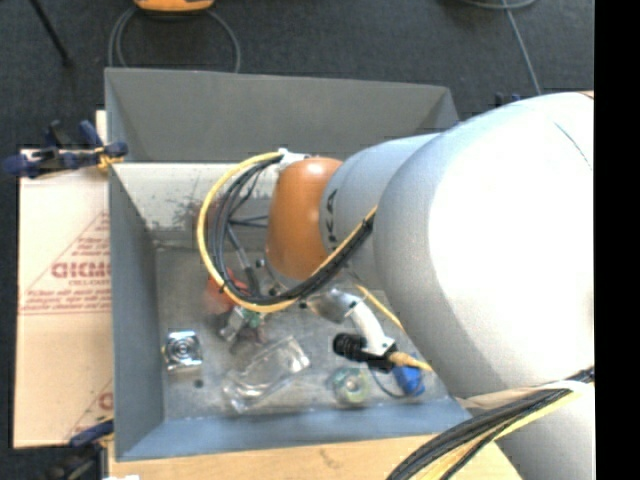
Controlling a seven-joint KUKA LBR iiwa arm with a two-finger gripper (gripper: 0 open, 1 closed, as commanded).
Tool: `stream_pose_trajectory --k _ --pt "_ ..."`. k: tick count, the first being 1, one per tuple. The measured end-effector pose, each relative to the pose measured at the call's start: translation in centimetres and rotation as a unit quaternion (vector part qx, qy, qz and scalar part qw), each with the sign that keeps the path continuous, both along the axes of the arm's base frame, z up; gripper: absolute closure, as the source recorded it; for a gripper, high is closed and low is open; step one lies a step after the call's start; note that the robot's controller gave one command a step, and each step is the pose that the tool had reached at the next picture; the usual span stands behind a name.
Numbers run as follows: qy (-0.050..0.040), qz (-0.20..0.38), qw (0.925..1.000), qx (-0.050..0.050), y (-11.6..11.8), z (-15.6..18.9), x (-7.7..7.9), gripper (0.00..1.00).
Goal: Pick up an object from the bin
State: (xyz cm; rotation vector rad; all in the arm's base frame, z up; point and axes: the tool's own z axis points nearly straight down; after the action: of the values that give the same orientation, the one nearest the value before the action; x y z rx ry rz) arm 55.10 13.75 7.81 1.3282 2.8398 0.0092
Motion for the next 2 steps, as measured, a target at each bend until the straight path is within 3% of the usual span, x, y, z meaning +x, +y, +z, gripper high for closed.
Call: stream_pose_trajectory --k 1,2 --pt "0.0012 0.003 1.0 -0.001 -0.1 5.7 0.2 1.0" --pt "0.0024 0.006 1.0 -0.001 -0.2 7.3 0.3 1.0"
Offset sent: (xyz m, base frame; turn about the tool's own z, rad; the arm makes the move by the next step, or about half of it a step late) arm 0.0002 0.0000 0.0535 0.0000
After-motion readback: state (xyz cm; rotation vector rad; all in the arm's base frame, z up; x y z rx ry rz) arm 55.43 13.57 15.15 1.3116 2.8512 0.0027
